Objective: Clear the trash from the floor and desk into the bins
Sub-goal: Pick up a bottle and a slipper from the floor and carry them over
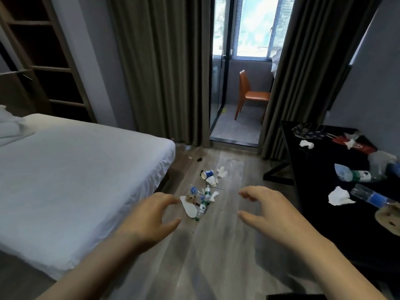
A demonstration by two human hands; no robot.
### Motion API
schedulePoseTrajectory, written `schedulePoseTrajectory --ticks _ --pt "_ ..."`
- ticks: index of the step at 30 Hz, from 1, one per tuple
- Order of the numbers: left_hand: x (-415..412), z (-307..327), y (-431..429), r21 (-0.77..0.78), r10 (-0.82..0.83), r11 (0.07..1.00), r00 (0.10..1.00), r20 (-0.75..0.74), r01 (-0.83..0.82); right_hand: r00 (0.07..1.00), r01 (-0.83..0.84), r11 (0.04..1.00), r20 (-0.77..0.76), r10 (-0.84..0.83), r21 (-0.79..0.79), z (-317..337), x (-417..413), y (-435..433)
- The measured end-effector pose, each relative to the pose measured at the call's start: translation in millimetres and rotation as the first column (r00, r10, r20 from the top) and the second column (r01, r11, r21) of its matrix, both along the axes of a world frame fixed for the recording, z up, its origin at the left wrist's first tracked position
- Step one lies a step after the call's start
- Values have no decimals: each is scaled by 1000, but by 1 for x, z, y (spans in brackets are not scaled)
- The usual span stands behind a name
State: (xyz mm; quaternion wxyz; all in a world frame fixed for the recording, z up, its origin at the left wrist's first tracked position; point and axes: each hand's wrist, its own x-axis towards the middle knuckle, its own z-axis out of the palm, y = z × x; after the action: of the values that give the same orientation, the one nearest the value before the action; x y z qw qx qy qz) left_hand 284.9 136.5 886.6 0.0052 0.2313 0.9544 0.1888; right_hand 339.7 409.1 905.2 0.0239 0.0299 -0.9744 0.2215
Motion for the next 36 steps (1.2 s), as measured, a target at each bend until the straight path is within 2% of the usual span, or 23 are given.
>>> schedulePoseTrajectory --ticks 7,12,16,25,32,36 --pt "-93 -28 13 -13 20 1000 998 51 -19 998 6 999 64 -4 -33 -17 -97 21" --pt "-193 -48 16 18 1 1000 997 73 -3 995 45 998 96 -41 -39 -38 -185 19" --pt "-269 -69 10 50 -2 999 989 147 -6 988 77 996 138 -70 -52 -51 -260 8" --pt "-423 -105 6 -2 -6 1000 962 273 7 957 159 985 256 -138 -66 -97 -396 0" --pt "-525 -146 35 -30 3 1000 936 352 8 930 175 981 340 -139 -80 -144 -508 38" --pt "-584 -172 63 -64 61 997 919 391 -39 908 162 980 407 -103 -113 -179 -581 70"
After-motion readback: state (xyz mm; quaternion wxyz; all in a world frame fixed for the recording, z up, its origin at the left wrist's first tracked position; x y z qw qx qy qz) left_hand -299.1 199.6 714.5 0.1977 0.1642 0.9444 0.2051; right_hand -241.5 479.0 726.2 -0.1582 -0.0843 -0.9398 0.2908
